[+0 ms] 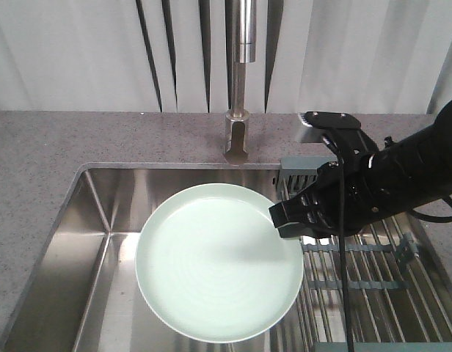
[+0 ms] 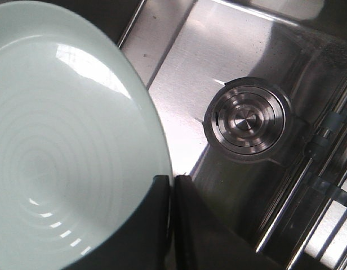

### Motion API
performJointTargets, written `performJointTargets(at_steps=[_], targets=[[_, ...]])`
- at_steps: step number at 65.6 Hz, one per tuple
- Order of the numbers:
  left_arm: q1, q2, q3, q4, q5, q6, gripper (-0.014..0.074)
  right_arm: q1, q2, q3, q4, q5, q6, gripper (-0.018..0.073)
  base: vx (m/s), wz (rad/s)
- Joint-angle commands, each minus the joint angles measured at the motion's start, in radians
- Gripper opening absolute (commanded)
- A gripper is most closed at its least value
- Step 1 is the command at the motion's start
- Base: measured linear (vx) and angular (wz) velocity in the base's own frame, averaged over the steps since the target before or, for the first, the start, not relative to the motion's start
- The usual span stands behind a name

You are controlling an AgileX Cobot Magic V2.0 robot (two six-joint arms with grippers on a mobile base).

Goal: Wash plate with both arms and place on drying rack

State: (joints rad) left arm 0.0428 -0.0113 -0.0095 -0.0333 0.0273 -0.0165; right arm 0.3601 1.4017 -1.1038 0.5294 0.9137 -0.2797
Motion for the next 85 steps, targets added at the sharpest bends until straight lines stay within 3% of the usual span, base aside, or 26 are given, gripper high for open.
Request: performJointTargets(at_steps=[1,17,46,64,85], targets=[[0.001,-0.012,-0.102,-0.010,-0.027,-0.013,-0.0006,-0.002,-0.034,-0.026,0.032,-0.029,-0.007,-0.0001,0.00,0.00],[0.001,0.042,-0.344,-0.010,0.230,-0.008,-0.0006,-0.002,-0.034,-0.026,0.032,-0.029,-0.007,-0.0001,0.00,0.00],[0.001,0.454,-0.717,-0.010,0.558,0.000,-0.0006,-0.002,-0.034,-0.026,0.032,-0.029,-0.007,-0.0001,0.00,0.00],[0.001,0.665,-0.744,-0.010,0.587,0.000,-0.0006,-0.002,-0.034,-0.026,0.032,-0.029,-0.007,-0.0001,0.00,0.00],[0.001,0.793,-0.744,-0.010,0.562,-0.003,0.0005,-0.002,-0.034,-0.026,0.032,-0.029,-0.007,-0.0001,0.00,0.00]])
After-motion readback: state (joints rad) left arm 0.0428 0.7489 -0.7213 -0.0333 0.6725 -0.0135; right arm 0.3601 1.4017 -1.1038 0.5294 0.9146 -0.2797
